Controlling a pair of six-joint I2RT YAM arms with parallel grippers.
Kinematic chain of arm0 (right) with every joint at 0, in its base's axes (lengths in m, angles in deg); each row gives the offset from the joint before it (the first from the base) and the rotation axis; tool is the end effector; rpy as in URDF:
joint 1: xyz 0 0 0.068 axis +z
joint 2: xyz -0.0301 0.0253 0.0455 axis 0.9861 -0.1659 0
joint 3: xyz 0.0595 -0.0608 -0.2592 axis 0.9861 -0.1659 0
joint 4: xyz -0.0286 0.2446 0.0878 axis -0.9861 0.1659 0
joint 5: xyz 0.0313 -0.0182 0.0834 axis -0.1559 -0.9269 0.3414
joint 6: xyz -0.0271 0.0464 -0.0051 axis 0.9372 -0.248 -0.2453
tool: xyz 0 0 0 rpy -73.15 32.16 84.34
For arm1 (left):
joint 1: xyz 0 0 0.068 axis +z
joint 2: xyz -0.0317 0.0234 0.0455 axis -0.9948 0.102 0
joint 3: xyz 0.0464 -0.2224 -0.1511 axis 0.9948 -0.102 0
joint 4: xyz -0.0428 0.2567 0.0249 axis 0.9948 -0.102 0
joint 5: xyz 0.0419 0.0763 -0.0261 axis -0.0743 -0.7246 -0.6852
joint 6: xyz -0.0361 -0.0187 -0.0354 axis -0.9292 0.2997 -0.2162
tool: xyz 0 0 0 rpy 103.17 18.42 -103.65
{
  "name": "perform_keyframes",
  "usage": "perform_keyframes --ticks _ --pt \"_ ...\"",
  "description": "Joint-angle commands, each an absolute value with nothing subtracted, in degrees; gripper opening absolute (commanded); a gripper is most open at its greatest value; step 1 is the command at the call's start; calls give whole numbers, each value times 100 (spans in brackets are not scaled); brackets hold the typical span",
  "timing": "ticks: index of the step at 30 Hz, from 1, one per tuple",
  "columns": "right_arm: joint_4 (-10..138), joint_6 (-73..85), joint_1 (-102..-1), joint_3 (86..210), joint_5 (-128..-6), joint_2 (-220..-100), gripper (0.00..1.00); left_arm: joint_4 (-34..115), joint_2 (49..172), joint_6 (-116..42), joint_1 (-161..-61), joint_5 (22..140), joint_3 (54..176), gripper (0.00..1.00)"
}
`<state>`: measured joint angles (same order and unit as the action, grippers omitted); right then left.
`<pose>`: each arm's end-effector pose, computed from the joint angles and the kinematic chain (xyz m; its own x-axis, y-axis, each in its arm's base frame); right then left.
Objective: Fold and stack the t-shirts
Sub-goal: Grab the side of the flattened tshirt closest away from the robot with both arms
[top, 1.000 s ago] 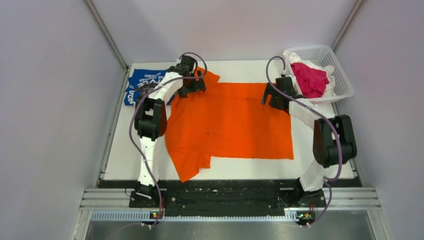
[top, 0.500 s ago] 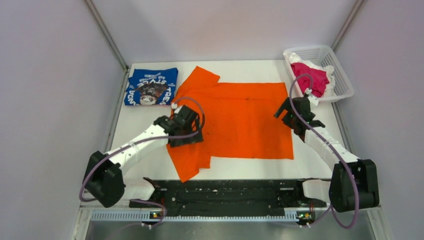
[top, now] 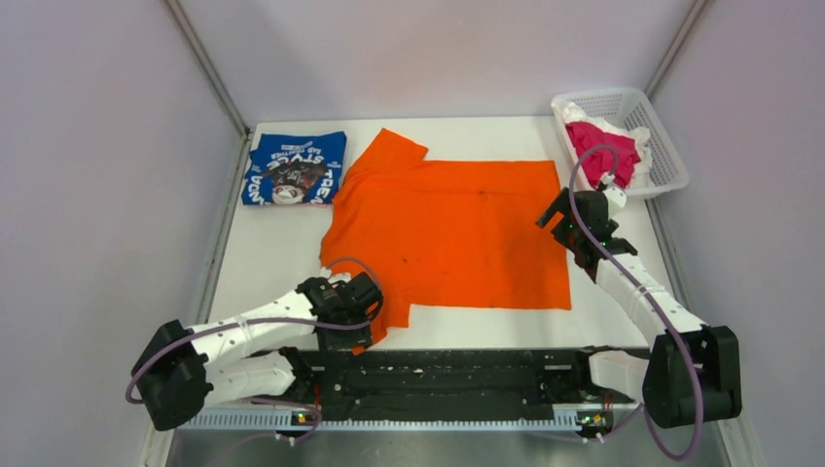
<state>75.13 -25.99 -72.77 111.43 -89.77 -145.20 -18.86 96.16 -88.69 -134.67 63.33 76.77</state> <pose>0.2420 0.0234 0.2283 -0.4421 0.5497 -0.7087 0.4427 0.8210 0.3606 0.0983 -0.1102 0.1765 -0.9580 -0.2196 -0.1846 -0.2227 0.9749 -0.0037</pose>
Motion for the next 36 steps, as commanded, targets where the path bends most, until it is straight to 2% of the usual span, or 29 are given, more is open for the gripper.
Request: perform_keyframes --ticks 1,11,15,17,23,31,36 --pt "7406 -2661 -7326 11108 -9126 -14374 99 -1301 9819 -8900 -13495 6465 7679 65" --pt "7441 -2937 -7334 10939 -9458 -14123 99 -920 10826 -8557 -13495 6388 7716 47" --pt "7564 -3122 -7338 10862 -9499 -14010 99 -904 10974 -8463 -13495 6285 7847 20" --pt "7793 -3291 -7350 10870 -9536 -13936 99 -1020 10996 -8458 -13495 6190 7896 1" --pt "9228 -3638 -7342 11010 -9350 -13349 98 -1279 10701 -8286 -13495 6272 7979 0" --pt "10842 -3699 -7337 10385 -9335 -11814 91 -1401 10203 -8147 -13495 6230 8145 0" --pt "10832 -4136 -7340 10022 -8660 -11712 82 -1196 9929 -8080 -13495 6376 8090 0"
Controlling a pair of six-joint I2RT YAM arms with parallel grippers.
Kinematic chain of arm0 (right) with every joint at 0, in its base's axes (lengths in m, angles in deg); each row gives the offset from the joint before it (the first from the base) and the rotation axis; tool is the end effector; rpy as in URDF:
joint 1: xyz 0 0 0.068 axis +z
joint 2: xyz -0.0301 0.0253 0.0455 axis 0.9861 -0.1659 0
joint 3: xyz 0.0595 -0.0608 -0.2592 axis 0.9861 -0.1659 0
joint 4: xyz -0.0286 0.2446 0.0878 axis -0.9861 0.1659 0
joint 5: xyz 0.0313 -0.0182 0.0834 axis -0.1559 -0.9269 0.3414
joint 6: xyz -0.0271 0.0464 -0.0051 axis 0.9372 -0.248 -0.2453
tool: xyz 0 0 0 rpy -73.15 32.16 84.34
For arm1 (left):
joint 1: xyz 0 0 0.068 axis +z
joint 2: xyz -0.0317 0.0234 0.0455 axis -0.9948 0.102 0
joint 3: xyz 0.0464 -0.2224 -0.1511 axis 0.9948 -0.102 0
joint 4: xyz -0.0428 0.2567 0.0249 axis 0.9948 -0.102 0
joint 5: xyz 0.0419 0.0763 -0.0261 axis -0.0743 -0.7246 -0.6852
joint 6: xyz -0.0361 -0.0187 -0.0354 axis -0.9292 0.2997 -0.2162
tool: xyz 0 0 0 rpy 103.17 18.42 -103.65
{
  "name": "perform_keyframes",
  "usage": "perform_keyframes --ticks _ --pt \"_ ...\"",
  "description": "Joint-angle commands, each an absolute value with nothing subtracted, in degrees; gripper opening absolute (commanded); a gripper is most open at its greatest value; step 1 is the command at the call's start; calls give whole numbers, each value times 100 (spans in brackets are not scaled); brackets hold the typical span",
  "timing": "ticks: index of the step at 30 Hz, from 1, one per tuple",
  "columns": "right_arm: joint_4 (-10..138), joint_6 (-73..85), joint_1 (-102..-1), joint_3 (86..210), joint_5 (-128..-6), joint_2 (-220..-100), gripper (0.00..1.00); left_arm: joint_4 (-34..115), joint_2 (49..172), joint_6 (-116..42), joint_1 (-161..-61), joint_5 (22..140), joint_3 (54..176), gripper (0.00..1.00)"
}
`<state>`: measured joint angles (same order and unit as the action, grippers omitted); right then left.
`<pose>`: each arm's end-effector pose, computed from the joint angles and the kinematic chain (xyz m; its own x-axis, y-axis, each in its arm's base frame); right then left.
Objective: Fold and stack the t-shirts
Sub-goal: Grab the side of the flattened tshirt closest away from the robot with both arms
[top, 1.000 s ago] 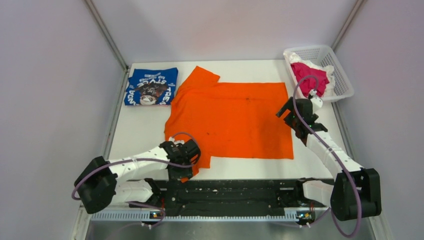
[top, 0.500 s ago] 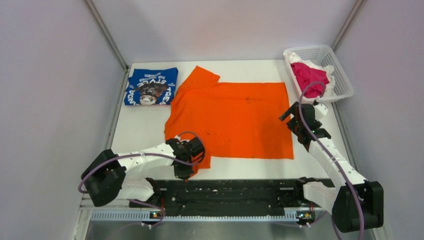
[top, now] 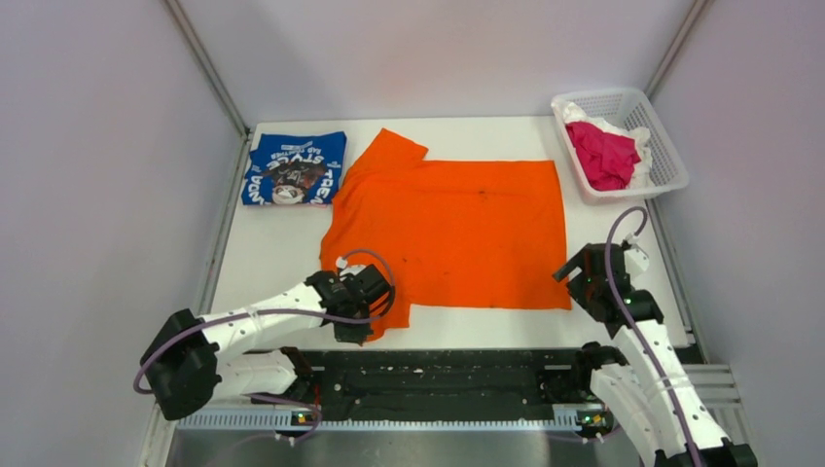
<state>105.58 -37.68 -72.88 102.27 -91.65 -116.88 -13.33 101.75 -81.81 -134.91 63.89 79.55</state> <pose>0.1318 0.0072 0.2176 -0.4413 0.6852 -0.5795 0.6227 0.6988 0.3521 0.1135 -0.1303 0.1763 -0.9739 -0.1043 -0.2014 -0.1010 0.9945 -0.0266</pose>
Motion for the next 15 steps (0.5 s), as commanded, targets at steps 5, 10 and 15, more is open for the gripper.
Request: perform_keyframes --ticks 5,10,15 --pt "10425 -4162 -7332 9722 -8489 -11845 73 -1163 9735 -8142 -13495 6343 8109 0" --pt "10247 -4192 -7329 9514 -8416 -11829 65 -934 9558 -8150 -13495 6344 8145 0" --pt "10177 -4233 -7334 9311 -8417 -11900 59 -1254 9527 -8226 -13491 5926 8444 0"
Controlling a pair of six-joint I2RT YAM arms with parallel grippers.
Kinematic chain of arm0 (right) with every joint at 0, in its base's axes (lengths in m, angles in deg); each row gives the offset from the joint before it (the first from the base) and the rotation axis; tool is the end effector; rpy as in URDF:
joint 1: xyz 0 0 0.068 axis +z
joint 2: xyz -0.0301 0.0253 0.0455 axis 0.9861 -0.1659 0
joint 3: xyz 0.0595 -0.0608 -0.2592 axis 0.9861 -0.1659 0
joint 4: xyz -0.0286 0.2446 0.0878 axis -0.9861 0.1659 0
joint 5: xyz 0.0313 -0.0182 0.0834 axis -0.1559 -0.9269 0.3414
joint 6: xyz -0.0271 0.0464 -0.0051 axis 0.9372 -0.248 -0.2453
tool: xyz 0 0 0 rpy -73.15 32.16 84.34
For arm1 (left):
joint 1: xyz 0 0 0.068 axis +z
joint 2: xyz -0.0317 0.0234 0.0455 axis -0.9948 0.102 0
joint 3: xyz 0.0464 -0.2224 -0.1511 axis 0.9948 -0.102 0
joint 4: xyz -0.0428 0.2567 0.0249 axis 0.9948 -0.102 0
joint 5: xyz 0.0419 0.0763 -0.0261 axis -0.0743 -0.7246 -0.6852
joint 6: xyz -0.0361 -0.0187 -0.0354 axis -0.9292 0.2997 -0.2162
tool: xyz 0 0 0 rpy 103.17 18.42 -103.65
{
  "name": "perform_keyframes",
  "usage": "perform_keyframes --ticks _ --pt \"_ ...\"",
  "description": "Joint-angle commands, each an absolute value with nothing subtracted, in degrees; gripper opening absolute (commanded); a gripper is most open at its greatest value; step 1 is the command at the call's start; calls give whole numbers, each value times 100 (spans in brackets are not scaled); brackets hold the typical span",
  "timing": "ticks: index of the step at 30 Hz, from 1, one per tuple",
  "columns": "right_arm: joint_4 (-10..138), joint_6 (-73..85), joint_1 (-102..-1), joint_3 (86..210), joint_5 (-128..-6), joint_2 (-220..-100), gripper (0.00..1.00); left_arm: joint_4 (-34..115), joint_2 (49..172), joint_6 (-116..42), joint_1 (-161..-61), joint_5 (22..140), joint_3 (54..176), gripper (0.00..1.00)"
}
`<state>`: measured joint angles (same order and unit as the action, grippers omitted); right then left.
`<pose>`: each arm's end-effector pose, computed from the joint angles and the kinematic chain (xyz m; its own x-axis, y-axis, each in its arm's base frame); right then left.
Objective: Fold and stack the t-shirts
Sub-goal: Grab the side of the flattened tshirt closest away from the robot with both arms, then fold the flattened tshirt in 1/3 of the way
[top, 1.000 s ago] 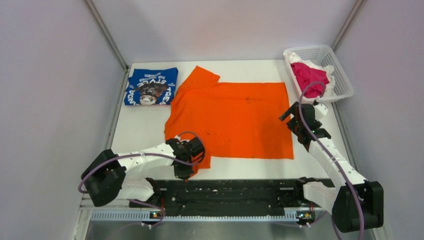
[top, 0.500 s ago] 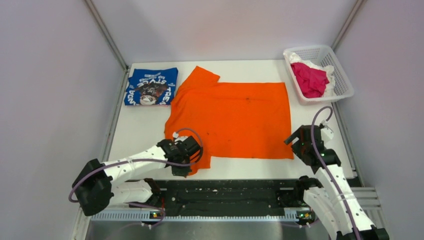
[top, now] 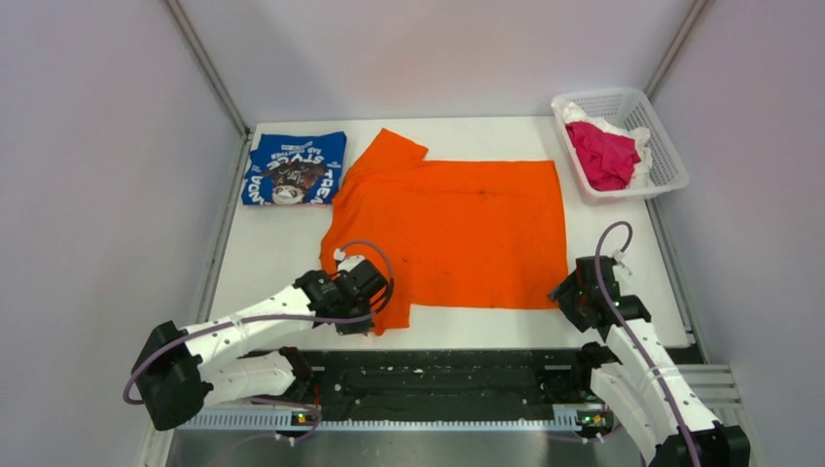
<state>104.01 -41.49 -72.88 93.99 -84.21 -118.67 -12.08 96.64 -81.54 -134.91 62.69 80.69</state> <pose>0.1245 0.0107 0.1695 -0.5330 0.7363 -0.4169 0.6594 0.6702 0.3407 0.1135 -0.1292 0.1958 -0.9498 -0.1253 -0.2867 -0.0933 0.9880 -0.1228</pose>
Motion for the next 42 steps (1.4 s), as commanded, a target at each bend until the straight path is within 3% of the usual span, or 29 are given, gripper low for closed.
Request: perform_keyframes --ticks 1,5,10,19,31,42 --pt "10158 -4233 -7331 9283 -8447 -11904 58 -1199 9510 -8209 -13488 5932 8452 0" --pt "9984 -4256 -7329 9147 -8498 -11951 53 -986 9553 -8150 -13486 5966 8500 0" --pt "9603 -4297 -7330 8975 -8638 -12052 39 -851 9642 -8170 -13470 5860 8644 0" --pt "9300 -3969 -7338 9191 -8871 -12333 1 -380 9600 -7932 -13139 5919 8764 0" --pt "8612 -3564 -7340 9901 -8917 -12728 0 574 10339 -6961 -11994 6362 9647 0" --pt "8002 -3523 -7330 10834 -9031 -13957 0 656 11725 -6405 -11016 6749 10958 0"
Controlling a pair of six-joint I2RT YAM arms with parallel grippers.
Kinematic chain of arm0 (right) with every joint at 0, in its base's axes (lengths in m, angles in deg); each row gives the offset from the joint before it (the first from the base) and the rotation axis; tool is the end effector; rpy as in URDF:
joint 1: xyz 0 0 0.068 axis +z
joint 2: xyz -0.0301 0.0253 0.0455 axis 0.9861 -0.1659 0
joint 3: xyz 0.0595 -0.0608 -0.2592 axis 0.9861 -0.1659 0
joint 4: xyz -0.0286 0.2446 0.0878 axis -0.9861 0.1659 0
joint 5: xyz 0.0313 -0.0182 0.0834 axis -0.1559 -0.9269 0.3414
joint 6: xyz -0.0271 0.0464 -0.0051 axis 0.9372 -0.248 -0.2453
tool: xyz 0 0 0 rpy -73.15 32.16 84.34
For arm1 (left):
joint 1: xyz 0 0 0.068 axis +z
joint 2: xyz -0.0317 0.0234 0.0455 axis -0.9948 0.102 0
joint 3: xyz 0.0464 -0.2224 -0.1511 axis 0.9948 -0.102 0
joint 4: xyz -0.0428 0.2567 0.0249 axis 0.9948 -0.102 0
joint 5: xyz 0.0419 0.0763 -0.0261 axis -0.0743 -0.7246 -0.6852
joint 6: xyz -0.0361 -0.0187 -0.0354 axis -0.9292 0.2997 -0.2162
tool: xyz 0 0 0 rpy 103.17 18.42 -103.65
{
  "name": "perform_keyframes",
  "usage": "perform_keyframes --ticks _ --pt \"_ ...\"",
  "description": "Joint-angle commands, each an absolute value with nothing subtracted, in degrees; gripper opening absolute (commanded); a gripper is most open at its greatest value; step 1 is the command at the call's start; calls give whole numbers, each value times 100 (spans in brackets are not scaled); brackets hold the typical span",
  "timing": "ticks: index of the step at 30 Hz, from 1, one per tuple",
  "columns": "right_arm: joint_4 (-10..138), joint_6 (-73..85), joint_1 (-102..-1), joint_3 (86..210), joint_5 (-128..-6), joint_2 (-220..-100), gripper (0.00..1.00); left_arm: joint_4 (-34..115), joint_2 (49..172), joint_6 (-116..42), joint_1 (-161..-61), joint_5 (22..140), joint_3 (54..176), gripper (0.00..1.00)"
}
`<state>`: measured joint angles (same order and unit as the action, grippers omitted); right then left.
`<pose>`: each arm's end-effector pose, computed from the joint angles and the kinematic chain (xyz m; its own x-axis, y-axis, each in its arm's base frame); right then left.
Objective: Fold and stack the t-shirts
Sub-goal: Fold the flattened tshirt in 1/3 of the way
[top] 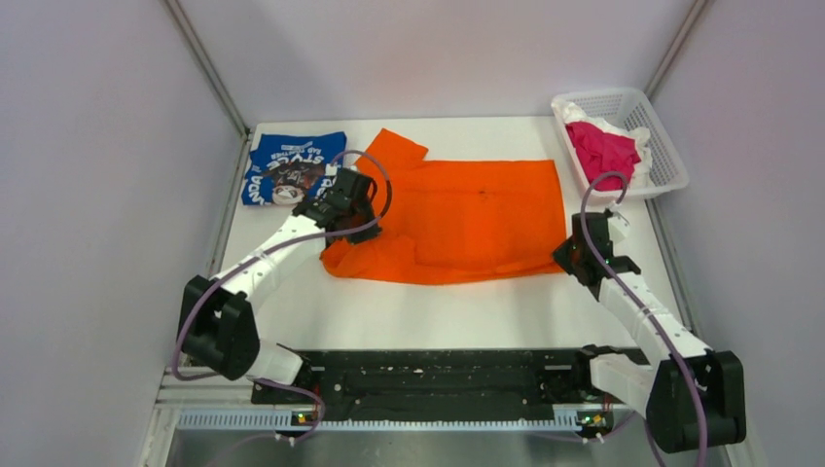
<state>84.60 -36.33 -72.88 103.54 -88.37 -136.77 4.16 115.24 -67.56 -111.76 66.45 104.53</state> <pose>0.1972 0.0178 0.2000 -0.4609 0.6792 -0.5712 0.5723 0.7194 0.3937 0.2608 -0.1320 0.2640 -0.7978 -0.3314 -0.5036 -0.1743 0.9265 -0.3335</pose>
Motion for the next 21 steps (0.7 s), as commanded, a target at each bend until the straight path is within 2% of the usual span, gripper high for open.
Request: perform_keyframes --ticks 1,11,21 --pt "7968 -3506 -7340 10903 -9064 -14034 0 685 11774 -6356 -10981 6720 11021 0" --pt "7694 -3370 -7340 11561 -9172 -14822 0 1270 12083 -5557 -10697 6703 11460 0" --pt "7247 -3157 -7341 11604 -9327 -15262 0 1482 12850 -4991 -10368 6791 11860 0"
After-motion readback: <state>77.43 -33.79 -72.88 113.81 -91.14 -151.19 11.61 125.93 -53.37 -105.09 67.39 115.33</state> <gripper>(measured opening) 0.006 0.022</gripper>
